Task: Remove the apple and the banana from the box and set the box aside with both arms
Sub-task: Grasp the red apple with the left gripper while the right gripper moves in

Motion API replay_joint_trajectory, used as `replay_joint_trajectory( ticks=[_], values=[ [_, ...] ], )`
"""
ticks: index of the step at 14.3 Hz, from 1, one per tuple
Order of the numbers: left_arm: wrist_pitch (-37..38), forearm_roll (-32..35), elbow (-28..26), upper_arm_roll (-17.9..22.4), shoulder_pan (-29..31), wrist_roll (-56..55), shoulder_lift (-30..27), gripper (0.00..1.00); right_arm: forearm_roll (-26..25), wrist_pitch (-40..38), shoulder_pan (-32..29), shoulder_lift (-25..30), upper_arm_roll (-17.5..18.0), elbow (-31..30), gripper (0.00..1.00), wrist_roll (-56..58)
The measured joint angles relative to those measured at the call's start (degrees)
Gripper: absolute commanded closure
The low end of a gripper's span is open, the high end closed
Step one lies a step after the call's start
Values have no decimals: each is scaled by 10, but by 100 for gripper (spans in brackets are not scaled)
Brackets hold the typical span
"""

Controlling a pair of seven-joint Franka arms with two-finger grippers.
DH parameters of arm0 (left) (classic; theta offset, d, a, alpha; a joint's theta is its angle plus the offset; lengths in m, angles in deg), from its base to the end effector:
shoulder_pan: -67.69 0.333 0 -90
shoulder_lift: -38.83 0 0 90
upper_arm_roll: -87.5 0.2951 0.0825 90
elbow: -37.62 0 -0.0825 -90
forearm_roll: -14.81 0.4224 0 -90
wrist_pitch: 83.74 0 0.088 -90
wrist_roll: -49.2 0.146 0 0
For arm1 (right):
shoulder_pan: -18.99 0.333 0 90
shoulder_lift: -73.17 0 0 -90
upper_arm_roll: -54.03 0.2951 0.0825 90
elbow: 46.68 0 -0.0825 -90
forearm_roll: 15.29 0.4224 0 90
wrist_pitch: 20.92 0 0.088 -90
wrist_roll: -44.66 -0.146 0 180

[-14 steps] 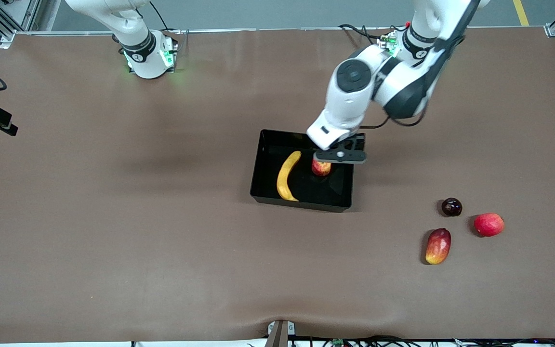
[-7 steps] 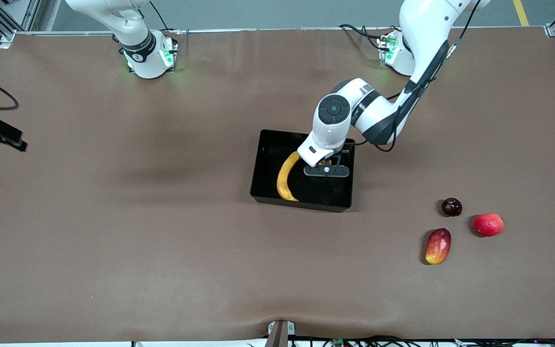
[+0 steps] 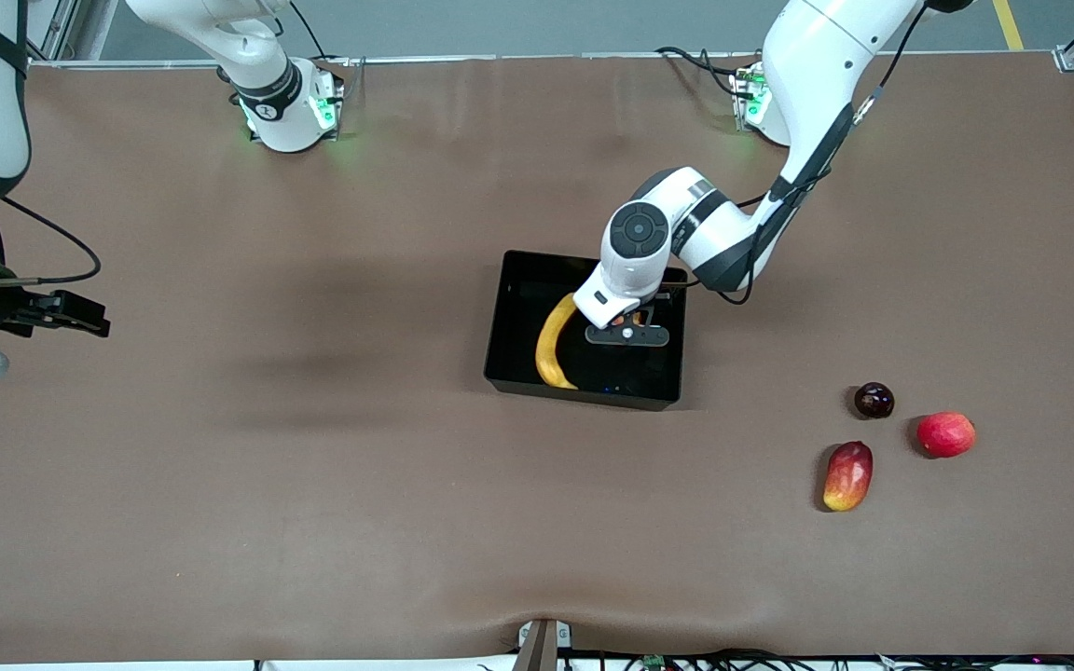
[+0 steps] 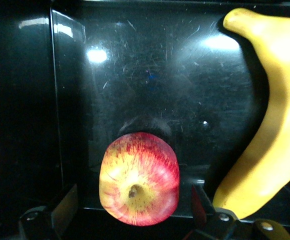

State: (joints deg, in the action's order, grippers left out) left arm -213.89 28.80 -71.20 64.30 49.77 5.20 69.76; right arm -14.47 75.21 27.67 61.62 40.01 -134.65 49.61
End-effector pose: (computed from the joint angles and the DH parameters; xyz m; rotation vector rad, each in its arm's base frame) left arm 0.4792 -0.4090 0.1412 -3.0818 0.1217 0.1581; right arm 0.6468 -0.0487 0.4697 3.1108 -0.0082 -0.0872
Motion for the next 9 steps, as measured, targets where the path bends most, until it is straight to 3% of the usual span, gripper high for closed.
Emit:
replay_joint_trajectory(
  ticks=[1, 2, 4, 6, 7, 9],
  values=[
    [0, 0, 0, 0, 0, 0, 3, 0, 0, 0, 0, -2, 0, 5, 0, 0],
    [0, 0, -1, 0, 0, 0, 5, 9, 1, 0, 0, -3, 0, 9, 0, 0],
    [1, 0, -2, 0, 0, 0, 10, 45, 1, 0, 0, -4, 0, 13, 0, 0],
    [1, 0, -5, 0, 0, 0, 13, 88, 1, 0, -1, -5, -1, 14, 0, 0],
    [1, 0, -5, -1, 0, 0, 12, 100, 2, 0, -1, -6, -1, 13, 0, 0],
    [1, 0, -3, -2, 0, 0, 11, 100, 17, -1, -3, -12, -1, 13, 0, 0]
  ],
)
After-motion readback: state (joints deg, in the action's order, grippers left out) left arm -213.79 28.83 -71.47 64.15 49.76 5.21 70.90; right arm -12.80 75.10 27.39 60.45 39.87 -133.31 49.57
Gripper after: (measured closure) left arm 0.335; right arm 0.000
